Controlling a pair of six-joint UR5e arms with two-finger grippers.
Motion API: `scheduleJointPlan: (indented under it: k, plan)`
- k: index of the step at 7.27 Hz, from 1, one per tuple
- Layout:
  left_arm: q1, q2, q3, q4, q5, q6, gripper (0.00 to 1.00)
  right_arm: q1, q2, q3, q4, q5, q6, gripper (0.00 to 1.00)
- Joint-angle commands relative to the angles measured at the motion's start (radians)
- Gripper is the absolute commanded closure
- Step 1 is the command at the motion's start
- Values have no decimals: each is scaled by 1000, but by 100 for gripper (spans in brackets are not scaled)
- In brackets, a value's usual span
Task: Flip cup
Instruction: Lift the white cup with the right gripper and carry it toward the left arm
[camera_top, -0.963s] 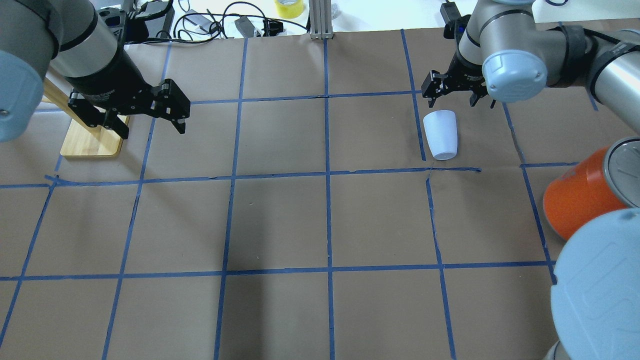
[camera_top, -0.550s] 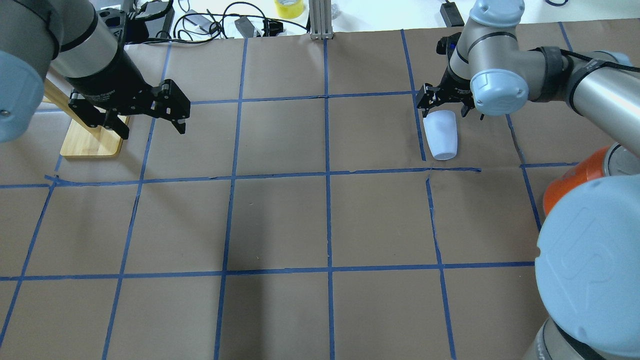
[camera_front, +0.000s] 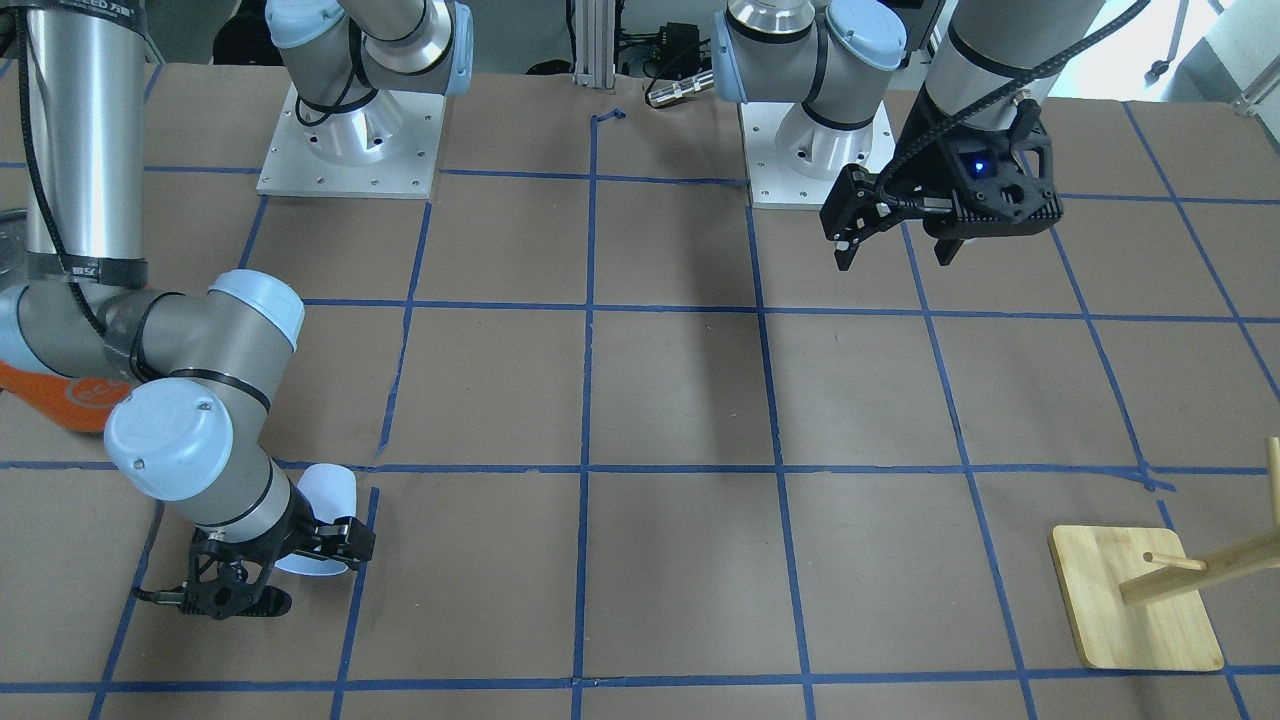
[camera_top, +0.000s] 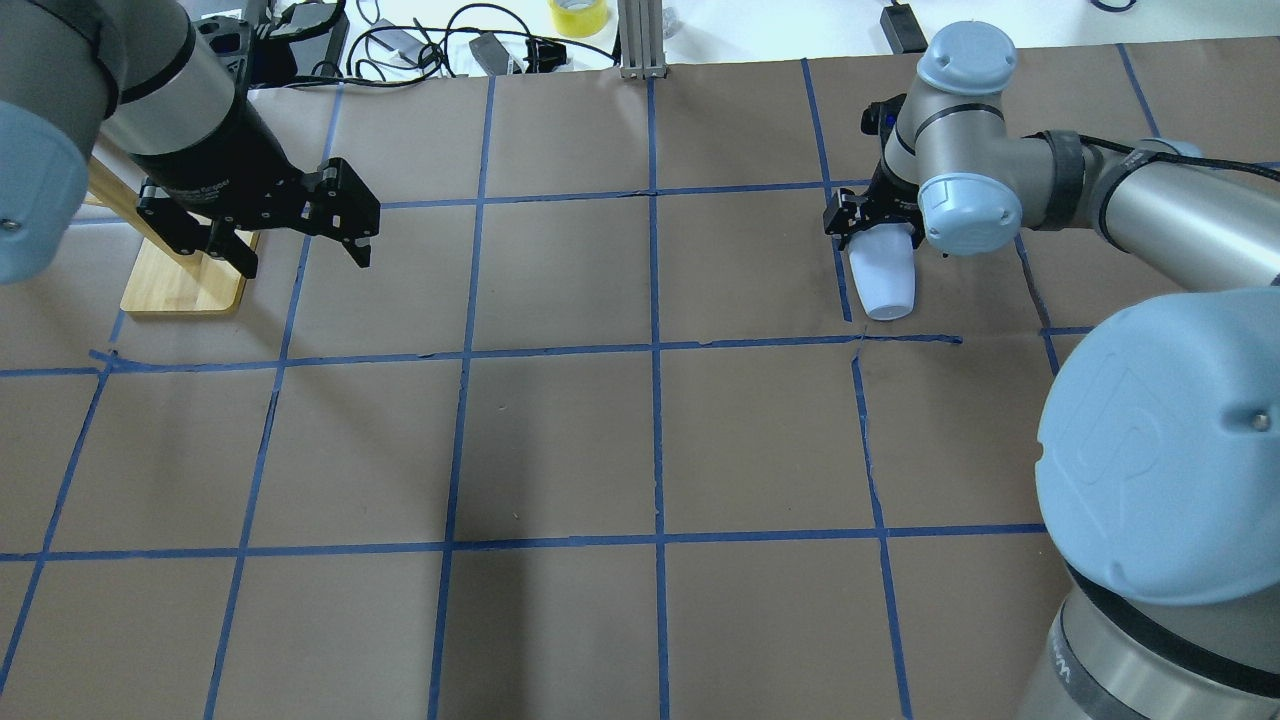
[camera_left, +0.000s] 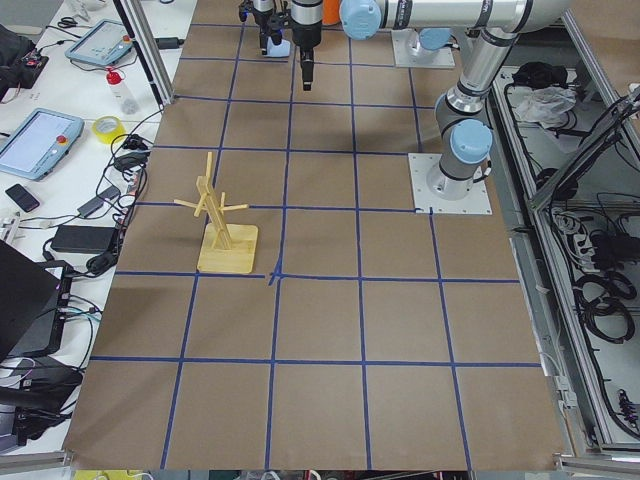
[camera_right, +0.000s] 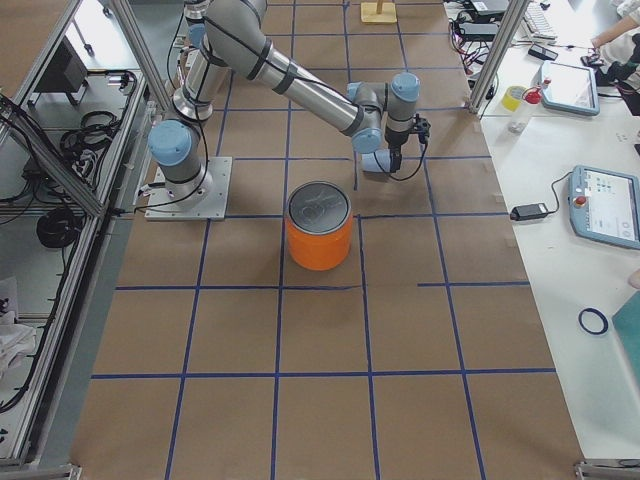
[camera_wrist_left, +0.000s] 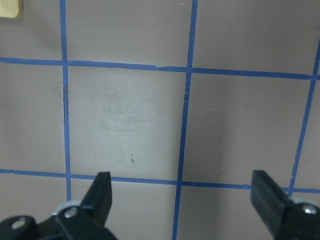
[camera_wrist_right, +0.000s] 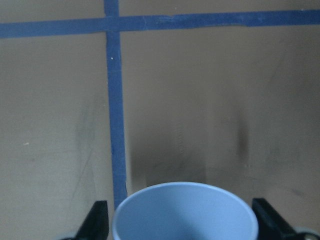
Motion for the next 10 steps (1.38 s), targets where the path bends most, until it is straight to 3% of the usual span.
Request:
scheduleJointPlan:
  k: [1,3,5,6,8,10]
  plan:
    - [3,0,0,10,0,0,0,0,2,3,16,0,-9,33]
    - [4,0,0,10,0,0,0,0,-9,35,29,-2,-15,46]
    - [4,6,0,7,-11,8,0,5,-36,22,31,-2,-36,74]
    - [4,4,0,5,3,8,0,20,-64,20,40,-2,-44,82]
    - [24,0,9,10,3,37,0,145,-96,8,75,-9,-64,91]
    - [131,4,31,5,23,161,0,324,-75,-23,59,-5,-82,93]
